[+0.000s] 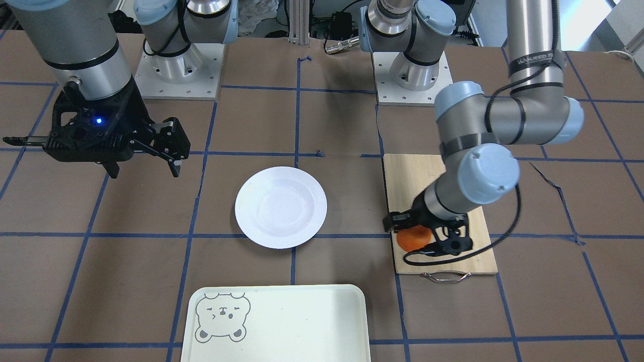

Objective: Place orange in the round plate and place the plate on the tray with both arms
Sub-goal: 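Carry the orange with the left gripper and lower it onto the white plate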

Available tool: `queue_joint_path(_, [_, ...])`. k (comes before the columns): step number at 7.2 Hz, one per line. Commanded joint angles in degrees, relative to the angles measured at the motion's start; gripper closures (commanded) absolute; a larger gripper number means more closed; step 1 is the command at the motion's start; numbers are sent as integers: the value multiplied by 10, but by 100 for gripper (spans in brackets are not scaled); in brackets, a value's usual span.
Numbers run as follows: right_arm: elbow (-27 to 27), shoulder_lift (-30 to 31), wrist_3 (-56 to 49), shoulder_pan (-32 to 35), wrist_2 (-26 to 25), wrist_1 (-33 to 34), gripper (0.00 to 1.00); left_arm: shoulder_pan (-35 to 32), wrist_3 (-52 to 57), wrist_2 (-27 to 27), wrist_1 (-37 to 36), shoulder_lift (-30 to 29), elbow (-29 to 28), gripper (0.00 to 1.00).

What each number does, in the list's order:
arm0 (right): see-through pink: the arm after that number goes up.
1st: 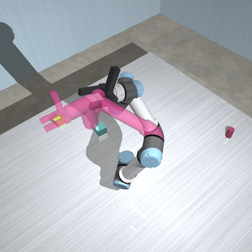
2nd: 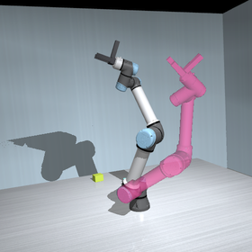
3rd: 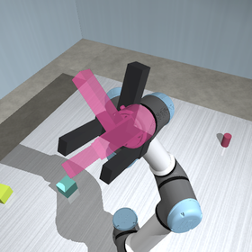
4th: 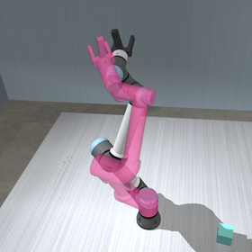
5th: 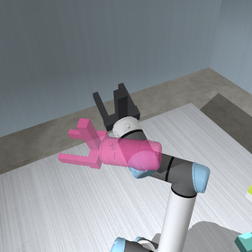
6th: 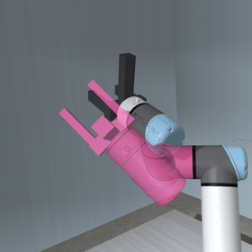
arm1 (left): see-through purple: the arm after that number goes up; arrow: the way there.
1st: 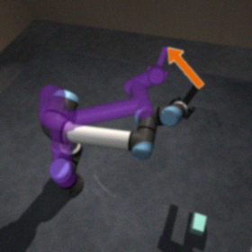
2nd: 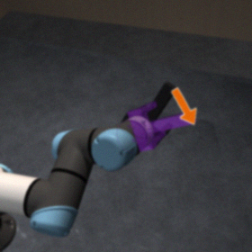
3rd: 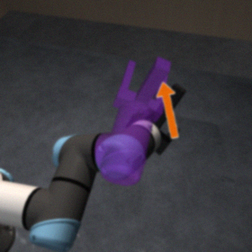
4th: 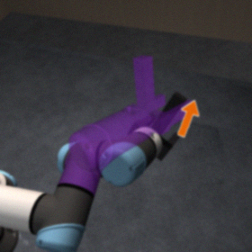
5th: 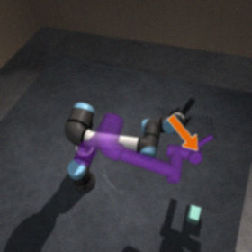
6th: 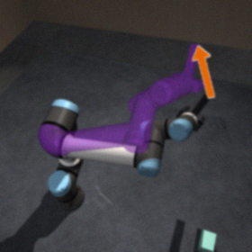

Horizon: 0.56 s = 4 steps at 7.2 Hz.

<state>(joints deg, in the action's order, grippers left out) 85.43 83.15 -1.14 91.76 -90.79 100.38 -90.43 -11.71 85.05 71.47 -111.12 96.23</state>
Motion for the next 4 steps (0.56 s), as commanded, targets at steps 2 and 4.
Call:
queue_joint_path(2, [-1, 0, -1, 0, 0, 2, 0, -201, -194, -54, -23, -15, -1, 88])
queue_joint_path(4, [-15, 1, -3, -3, -7, 0, 0, -229, -194, -80, -61, -32, 23, 88])
